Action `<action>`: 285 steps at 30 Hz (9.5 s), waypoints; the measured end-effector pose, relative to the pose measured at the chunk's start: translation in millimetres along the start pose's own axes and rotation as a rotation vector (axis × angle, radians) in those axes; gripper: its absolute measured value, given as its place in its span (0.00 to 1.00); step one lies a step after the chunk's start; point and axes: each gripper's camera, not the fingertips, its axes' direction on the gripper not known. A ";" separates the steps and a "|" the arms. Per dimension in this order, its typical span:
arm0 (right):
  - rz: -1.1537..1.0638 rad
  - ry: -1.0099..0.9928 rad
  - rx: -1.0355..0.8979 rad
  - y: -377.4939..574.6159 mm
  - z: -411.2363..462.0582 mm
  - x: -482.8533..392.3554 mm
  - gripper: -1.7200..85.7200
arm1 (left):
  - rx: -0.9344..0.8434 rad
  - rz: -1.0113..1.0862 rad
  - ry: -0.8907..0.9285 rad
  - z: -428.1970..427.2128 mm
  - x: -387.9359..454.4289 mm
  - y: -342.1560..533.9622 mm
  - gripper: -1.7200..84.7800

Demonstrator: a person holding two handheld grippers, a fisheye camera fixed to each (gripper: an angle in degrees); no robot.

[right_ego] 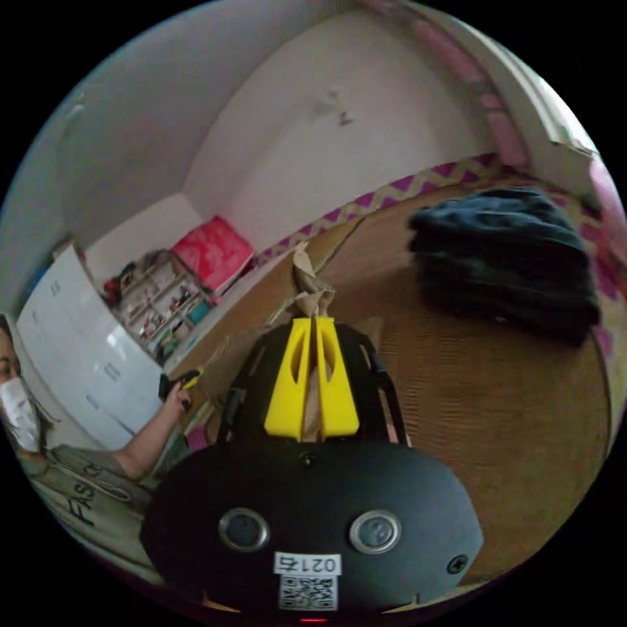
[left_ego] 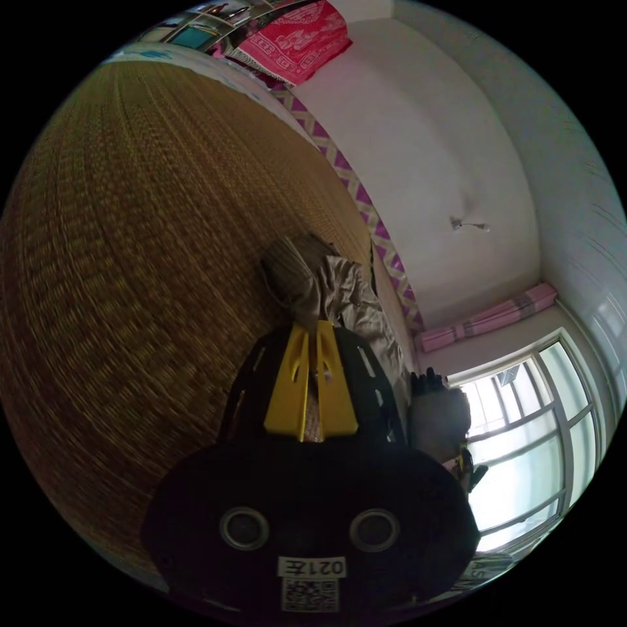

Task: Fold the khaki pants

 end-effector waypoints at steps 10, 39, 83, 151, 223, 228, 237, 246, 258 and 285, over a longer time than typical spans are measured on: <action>0.610 0.029 -0.025 83.4 -84.4 218.3 0.03 | -0.034 0.057 -0.077 33.1 32.3 20.4 0.01; -0.963 0.358 -0.968 -113.8 238.7 32.9 0.10 | -0.456 1.389 -0.271 346.0 324.8 120.9 0.14; -0.732 0.164 -0.879 191.4 -38.5 -54.4 0.02 | -0.419 1.125 0.100 54.1 127.0 274.7 0.02; -0.673 0.428 -0.893 -6.3 15.5 71.7 0.03 | -0.237 0.527 -0.229 219.9 157.5 98.7 0.01; 0.731 -0.120 0.001 308.9 -230.5 159.5 0.13 | -0.013 -0.023 0.023 -41.1 30.5 171.1 0.14; 0.755 -0.118 -0.007 304.8 -225.2 164.7 0.13 | -0.036 0.002 0.010 -39.8 34.1 164.8 0.14; 0.849 -0.161 0.037 310.8 -203.5 175.2 0.08 | -0.039 -0.027 -0.011 -21.7 33.7 160.5 0.07; 0.672 -0.329 0.118 262.8 -203.7 169.8 0.01 | -0.031 0.177 0.113 -22.3 84.4 137.9 0.01; 0.494 -0.212 -0.034 33.5 -63.3 199.7 0.01 | -0.200 0.465 -0.201 157.4 274.6 -3.6 0.01; -0.098 0.728 -0.300 27.7 67.8 127.6 0.04 | -0.427 0.693 -0.214 270.6 194.6 85.8 0.01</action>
